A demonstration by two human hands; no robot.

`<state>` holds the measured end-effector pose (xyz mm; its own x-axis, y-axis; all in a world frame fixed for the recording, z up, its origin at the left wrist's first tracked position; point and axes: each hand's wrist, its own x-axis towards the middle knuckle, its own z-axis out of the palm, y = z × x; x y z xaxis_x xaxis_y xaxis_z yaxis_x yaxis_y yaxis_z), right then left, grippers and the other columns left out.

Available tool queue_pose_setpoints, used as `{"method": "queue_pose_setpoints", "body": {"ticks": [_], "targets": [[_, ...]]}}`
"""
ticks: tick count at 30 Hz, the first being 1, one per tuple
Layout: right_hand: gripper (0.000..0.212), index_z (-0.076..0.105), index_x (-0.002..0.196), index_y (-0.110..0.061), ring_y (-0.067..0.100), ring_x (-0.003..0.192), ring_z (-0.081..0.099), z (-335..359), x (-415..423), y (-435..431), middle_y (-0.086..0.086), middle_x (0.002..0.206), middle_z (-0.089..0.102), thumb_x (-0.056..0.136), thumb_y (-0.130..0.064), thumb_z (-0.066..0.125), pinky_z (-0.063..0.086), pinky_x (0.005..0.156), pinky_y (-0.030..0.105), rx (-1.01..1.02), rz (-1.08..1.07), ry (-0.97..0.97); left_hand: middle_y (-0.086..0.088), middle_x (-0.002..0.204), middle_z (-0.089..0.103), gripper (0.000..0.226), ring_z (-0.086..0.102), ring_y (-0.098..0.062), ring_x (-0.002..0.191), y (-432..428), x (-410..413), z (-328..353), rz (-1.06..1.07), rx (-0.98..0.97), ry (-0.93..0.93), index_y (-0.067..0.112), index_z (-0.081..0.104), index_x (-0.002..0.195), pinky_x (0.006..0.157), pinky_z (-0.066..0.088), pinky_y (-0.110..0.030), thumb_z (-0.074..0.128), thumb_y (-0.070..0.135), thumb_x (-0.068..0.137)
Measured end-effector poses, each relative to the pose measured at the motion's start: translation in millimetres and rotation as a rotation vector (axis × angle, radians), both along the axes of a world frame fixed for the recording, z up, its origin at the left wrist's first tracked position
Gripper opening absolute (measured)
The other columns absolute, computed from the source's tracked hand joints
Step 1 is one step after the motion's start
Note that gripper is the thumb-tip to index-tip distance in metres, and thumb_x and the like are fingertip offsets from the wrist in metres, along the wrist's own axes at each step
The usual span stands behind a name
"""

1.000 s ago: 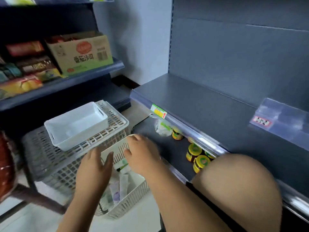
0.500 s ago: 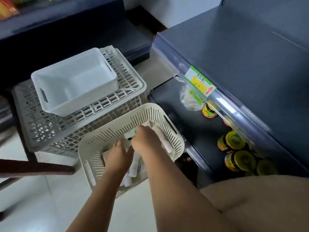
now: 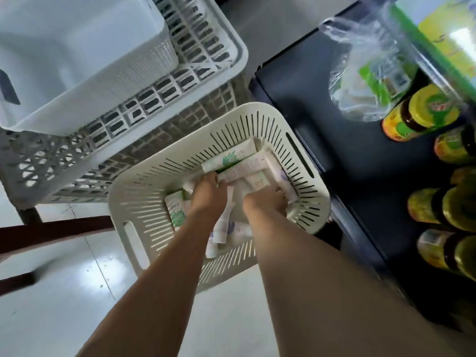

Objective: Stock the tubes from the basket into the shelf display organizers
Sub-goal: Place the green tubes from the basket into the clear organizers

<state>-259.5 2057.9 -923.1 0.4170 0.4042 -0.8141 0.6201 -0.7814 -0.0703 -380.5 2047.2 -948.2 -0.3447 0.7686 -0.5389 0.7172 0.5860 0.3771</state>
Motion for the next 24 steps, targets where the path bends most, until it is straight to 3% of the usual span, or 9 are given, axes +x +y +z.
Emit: {"method": "queue_pose_setpoints", "body": {"ticks": [3,7,9,12,15,17,19,22,24], "targets": [[0.087,0.016,0.158,-0.009,0.031,0.144,0.031,-5.4,1.0,-8.0,0.012,0.160,0.027,0.088,-0.029,0.064,0.043,0.108,0.047,0.029,0.034,0.014,-0.012,0.113,0.067,0.027,0.061,-0.034,0.106,-1.6,9.3,-10.4,0.147,0.070,-0.020,0.014,0.062,0.120,0.091,0.052,-0.041,0.054,0.030,0.100],[0.059,0.034,0.149,-0.005,0.032,0.136,0.040,-15.7,7.7,-2.1,0.014,0.152,0.037,0.096,-0.024,0.051,0.041,0.103,0.045,-0.007,-0.027,0.102,-0.002,0.103,0.072,0.021,0.064,-0.027,0.101,2.8,13.3,-17.4,0.385,0.125,-0.033,0.023,0.066,0.110,0.090,0.053,-0.038,0.062,0.035,0.093],[0.055,0.047,0.141,-0.006,0.030,0.128,0.049,-15.7,11.9,-0.9,0.012,0.143,0.047,0.090,-0.026,0.055,0.048,0.090,0.041,-0.044,-0.001,0.054,0.001,0.101,0.070,0.021,0.061,-0.027,0.103,3.9,15.6,-20.2,0.449,0.128,-0.022,0.025,0.064,0.104,0.087,0.047,-0.034,0.065,0.040,0.090],[0.053,0.051,0.137,-0.008,0.029,0.124,0.049,-15.5,16.2,-1.7,0.012,0.139,0.049,0.088,-0.025,0.058,0.049,0.090,0.040,-0.031,-0.017,0.052,0.004,0.098,0.069,0.028,0.059,-0.025,0.101,4.3,16.6,-29.6,0.522,0.119,-0.022,0.027,0.062,0.101,0.083,0.039,-0.029,0.064,0.049,0.084],[0.051,0.051,0.138,-0.013,0.031,0.119,0.057,-15.7,16.6,-3.5,0.010,0.133,0.057,0.088,-0.021,0.058,0.053,0.094,0.039,0.006,-0.107,0.160,0.006,0.086,0.067,0.040,0.063,-0.024,0.094,6.2,14.7,-33.4,0.474,0.063,0.002,0.027,0.066,0.104,0.095,0.051,-0.040,0.058,0.053,0.075],[0.060,0.047,0.143,-0.017,0.031,0.113,0.062,-12.0,16.5,-1.7,0.008,0.129,0.061,0.085,-0.018,0.059,0.054,0.093,0.039,0.012,-0.202,0.225,0.008,0.080,0.063,0.041,0.059,-0.021,0.092,8.9,17.6,-31.5,0.376,-0.034,0.007,0.029,0.064,0.117,0.107,0.043,-0.046,0.055,0.048,0.082],[0.055,0.049,0.142,-0.015,0.032,0.117,0.061,-10.1,16.7,1.1,0.010,0.131,0.060,0.087,-0.020,0.058,0.053,0.096,0.039,0.008,-0.208,0.245,0.010,0.078,0.064,0.043,0.060,-0.021,0.095,13.9,21.7,-26.5,0.284,-0.100,-0.017,0.038,0.061,0.120,0.112,0.034,-0.048,0.050,0.049,0.080],[0.048,0.054,0.138,-0.008,0.030,0.128,0.054,-10.1,17.6,2.1,0.010,0.141,0.055,0.091,-0.022,0.058,0.047,0.099,0.035,-0.036,-0.210,0.219,0.006,0.096,0.068,0.031,0.061,-0.023,0.105,23.5,21.8,-25.9,0.238,-0.145,-0.047,0.043,0.061,0.094,0.110,0.034,-0.051,0.054,0.055,0.066],[0.051,0.054,0.138,-0.008,0.029,0.127,0.055,-10.5,19.6,1.7,0.011,0.140,0.055,0.089,-0.021,0.060,0.048,0.097,0.036,-0.031,-0.213,0.196,0.004,0.089,0.071,0.024,0.066,-0.027,0.100,27.6,23.9,-23.7,0.230,-0.153,-0.152,0.035,0.063,0.081,0.101,0.046,-0.053,0.068,0.049,0.061]]}}
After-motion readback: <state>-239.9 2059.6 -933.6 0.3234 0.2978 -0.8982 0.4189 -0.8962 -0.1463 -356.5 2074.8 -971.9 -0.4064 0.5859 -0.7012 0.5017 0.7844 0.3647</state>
